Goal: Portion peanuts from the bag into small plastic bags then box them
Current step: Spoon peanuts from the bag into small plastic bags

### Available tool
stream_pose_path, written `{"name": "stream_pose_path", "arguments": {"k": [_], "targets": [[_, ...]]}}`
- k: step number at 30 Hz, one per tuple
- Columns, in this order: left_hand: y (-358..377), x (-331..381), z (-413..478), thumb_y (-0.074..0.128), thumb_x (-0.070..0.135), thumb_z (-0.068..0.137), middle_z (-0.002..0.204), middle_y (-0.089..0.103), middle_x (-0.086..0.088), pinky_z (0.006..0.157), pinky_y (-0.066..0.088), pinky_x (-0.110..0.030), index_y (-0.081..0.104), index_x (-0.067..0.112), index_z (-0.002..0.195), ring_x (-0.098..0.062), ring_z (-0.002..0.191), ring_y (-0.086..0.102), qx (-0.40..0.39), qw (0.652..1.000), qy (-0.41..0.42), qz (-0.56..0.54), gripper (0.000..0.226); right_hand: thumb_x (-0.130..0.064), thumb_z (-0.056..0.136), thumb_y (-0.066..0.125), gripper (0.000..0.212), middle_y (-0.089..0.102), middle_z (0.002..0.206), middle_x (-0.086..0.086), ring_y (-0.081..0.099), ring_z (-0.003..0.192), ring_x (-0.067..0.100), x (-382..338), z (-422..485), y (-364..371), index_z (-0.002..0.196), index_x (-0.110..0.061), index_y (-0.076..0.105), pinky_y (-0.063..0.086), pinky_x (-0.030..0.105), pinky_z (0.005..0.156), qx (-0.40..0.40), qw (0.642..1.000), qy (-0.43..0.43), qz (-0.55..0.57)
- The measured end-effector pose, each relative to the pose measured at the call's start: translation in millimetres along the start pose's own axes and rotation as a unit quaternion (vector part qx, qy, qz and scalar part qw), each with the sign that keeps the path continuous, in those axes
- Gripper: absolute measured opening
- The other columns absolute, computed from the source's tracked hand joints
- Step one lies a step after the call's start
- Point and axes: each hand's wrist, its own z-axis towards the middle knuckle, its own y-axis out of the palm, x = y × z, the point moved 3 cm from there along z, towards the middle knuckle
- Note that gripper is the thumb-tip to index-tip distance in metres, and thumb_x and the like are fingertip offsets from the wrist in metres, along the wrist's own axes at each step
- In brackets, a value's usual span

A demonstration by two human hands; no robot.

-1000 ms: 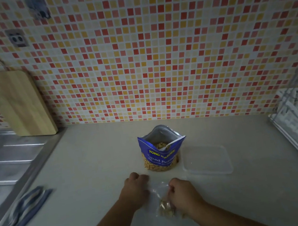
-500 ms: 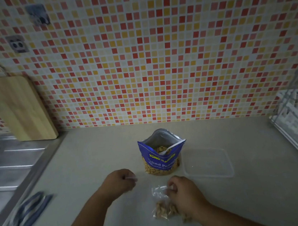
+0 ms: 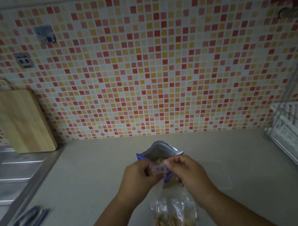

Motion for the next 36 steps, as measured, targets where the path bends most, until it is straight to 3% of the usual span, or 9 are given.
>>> {"name": "stream_pose_path", "arguments": {"k": [4,11,16,18,20,23,28,32,36], "targets": [[1.8,16.9,2.4,0.075,0.02,0.072,0.052,0.046,0.007,0.049,0.031,-0.017,0.051,0.018,0.058,-0.006,0.049,0.043,0.037,0.99,0.084,0.107,0.028,-0.021,0.081,0.068,0.009,0.061,0.073,-0.007,0.055,0.064,0.009,-8.9,0.6,-2.6,0.078,-0.025,0.061,0.045,0.023,0.059,-0.001,0.998,-0.004,-0.063],[2.0,23.7,4.2,0.068,0.014,0.071,0.07,0.045,0.014,0.054,0.034,-0.014,0.059,0.018,0.079,-0.01,0.067,0.048,0.045,0.973,0.122,0.192,0.012,-0.009,0.084,0.06,0.026,0.059,0.064,-0.01,0.055,0.056,-0.006,-20.5,0.7,-7.2,0.072,-0.033,0.059,0.04,0.004,0.049,0.011,0.977,-0.077,-0.198],[3.3,22.9,9.2,0.076,0.048,0.061,0.105,0.046,0.027,0.084,0.033,-0.01,0.052,0.037,0.111,0.001,0.102,0.041,-0.067,0.974,0.154,0.153,0.056,-0.011,0.09,0.058,0.028,0.068,0.083,-0.01,0.063,0.078,0.002,-24.3,5.2,-8.9,0.083,-0.036,0.068,0.044,0.004,0.062,-0.013,0.97,-0.095,-0.221],[2.2,28.5,10.4,0.075,0.051,0.063,0.111,0.052,0.029,0.091,0.033,-0.013,0.052,0.041,0.114,0.004,0.105,0.044,-0.103,0.968,0.171,0.15,0.057,-0.009,0.091,0.056,0.026,0.07,0.091,-0.008,0.064,0.084,0.004,-26.1,6.9,-8.2,0.094,-0.028,0.074,0.044,0.003,0.068,-0.028,0.962,-0.117,-0.245],[-1.8,33.5,12.3,0.075,0.044,0.066,0.097,0.058,0.029,0.086,0.038,-0.015,0.06,0.041,0.106,0.005,0.095,0.051,-0.098,0.97,0.17,0.143,0.042,-0.009,0.091,0.054,0.028,0.07,0.099,-0.008,0.063,0.09,0.004,-28.6,8.3,-6.8,0.101,-0.026,0.074,0.045,0.006,0.077,-0.045,0.946,-0.142,-0.287],[-7.7,34.6,14.1,0.077,0.034,0.069,0.081,0.054,0.031,0.071,0.036,-0.004,0.068,0.036,0.099,0.012,0.083,0.052,-0.089,0.978,0.138,0.128,0.031,-0.01,0.093,0.051,0.031,0.069,0.109,-0.007,0.06,0.096,0.003,-31.0,10.4,-5.2,0.107,-0.028,0.072,0.044,0.009,0.084,-0.07,0.93,-0.163,-0.322],[-12.7,24.7,21.0,0.078,0.036,0.067,0.091,0.06,0.019,0.072,0.043,-0.013,0.064,0.034,0.098,-0.001,0.086,0.056,-0.071,0.989,0.08,0.106,0.034,-0.011,0.091,0.053,0.024,0.064,0.1,-0.008,0.057,0.09,0.005,-36.3,28.2,-12.1,0.096,-0.026,0.072,0.042,0.009,0.075,-0.033,0.937,-0.161,-0.308],[-14.6,13.1,26.1,0.079,0.043,0.066,0.096,0.062,0.016,0.071,0.044,-0.014,0.062,0.031,0.105,-0.001,0.086,0.055,-0.064,0.99,0.042,0.114,0.044,-0.023,0.093,0.049,0.027,0.06,0.112,-0.001,0.052,0.108,0.023,-26.0,56.5,-14.2,0.115,-0.03,0.063,0.045,0.029,0.086,-0.032,0.84,-0.134,-0.525],[-14.8,11.8,27.9,0.078,0.041,0.069,0.101,0.062,0.013,0.07,0.04,-0.012,0.061,0.031,0.11,-0.006,0.09,0.054,-0.057,0.99,0.035,0.123,0.046,-0.019,0.091,0.054,0.03,0.06,0.114,0.008,0.057,0.104,0.025,-24.1,75.0,-7.7,0.12,-0.021,0.061,0.046,0.03,0.086,-0.086,0.786,-0.03,-0.612]]}}
